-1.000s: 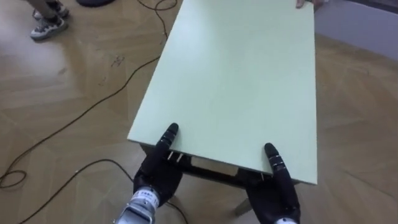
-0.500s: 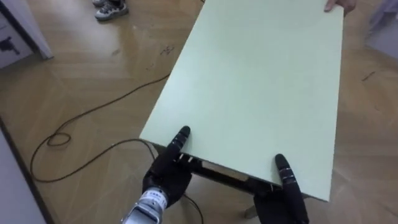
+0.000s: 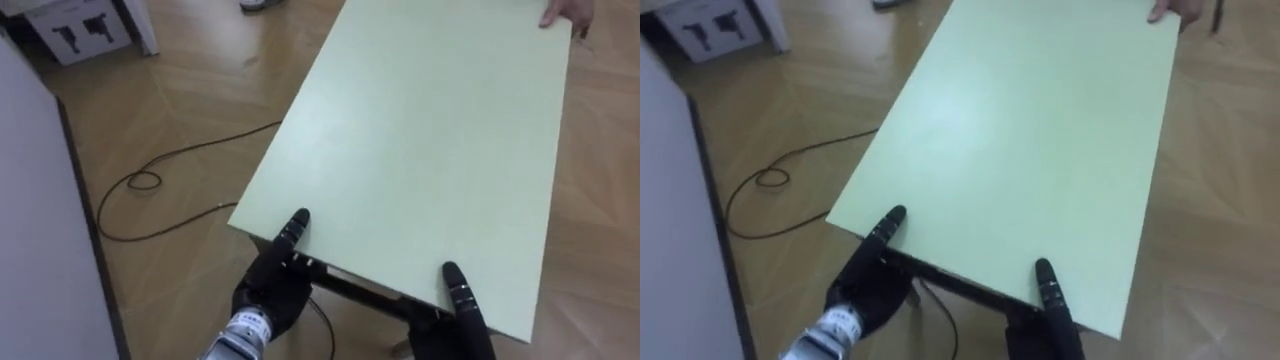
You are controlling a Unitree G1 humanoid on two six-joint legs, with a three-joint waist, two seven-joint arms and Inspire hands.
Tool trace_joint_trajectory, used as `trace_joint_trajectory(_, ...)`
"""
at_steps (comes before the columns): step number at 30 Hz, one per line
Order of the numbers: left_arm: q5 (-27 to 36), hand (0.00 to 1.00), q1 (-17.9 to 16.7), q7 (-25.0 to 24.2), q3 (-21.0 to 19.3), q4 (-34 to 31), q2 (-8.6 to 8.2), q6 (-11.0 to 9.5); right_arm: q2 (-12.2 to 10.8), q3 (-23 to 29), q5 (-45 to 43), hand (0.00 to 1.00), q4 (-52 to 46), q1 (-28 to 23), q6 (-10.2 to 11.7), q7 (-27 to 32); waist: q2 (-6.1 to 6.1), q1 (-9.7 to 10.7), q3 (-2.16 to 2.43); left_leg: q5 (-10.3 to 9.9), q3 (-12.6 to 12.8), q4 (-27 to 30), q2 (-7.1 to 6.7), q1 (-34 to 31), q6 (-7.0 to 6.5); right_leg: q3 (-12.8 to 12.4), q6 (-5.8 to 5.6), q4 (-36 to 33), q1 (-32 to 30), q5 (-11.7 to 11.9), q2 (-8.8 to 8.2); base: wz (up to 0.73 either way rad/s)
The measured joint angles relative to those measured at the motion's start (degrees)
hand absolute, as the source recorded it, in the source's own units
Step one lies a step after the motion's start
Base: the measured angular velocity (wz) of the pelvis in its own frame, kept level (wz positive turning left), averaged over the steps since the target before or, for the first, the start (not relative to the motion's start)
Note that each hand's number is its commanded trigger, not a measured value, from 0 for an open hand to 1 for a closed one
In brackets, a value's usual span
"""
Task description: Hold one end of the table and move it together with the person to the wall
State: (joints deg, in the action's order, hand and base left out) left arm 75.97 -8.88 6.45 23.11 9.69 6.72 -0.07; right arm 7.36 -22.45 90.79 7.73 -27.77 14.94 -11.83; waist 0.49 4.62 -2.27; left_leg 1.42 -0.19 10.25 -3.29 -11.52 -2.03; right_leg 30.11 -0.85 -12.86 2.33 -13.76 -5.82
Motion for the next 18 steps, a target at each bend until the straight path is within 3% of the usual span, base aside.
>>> trace_joint_trajectory(4, -0.15, 1.00, -1.17, 0.15, 0.50, 0.07, -0.03, -0.01, 0.57, 0.73, -1.36, 1.00, 0.01, -0.41, -0.20, 0.02, 0.16, -0.24, -0.07, 0.24, -0.08, 0.68, 0.56, -1.04, -0.06, 0.53, 0.08, 0.01, -0.40, 0.00, 0.81, 0.12)
trace_joint_trajectory(10, -0.25, 1.00, -1.25, 0.06, 0.85, -0.42, 0.42, -0.69, 1.37, 2.52, -2.55, 1.00, -1.28, 0.15, -2.60, 1.73, 1.14, -2.51, 0.01, 0.11, 0.40, 1.30, 0.68, -1.19, -0.03, 1.20, 0.43, -1.60, -0.81, -0.45, -0.13, 0.03)
trace_joint_trajectory(15, -1.82, 1.00, -1.86, 0.04, 0.58, -0.98, 1.29, -1.28, 1.11, 2.15, -3.58, 1.00, -1.47, 0.48, -2.54, 2.45, 1.54, -3.64, -0.06, 0.16, 0.46, 1.29, 0.66, -1.50, -0.05, 0.59, 0.25, -2.12, -1.33, -0.66, -0.03, 0.06)
trace_joint_trajectory(18, -1.84, 1.00, -2.38, -0.05, 0.08, -1.04, 1.08, -1.93, 1.33, 2.16, -3.93, 1.00, -1.97, 1.08, -3.30, 3.18, 1.36, -3.81, -0.10, -0.08, 2.17, 1.97, 0.98, -1.59, 0.02, 2.98, 0.56, -1.93, -1.42, -0.75, -1.19, 0.00)
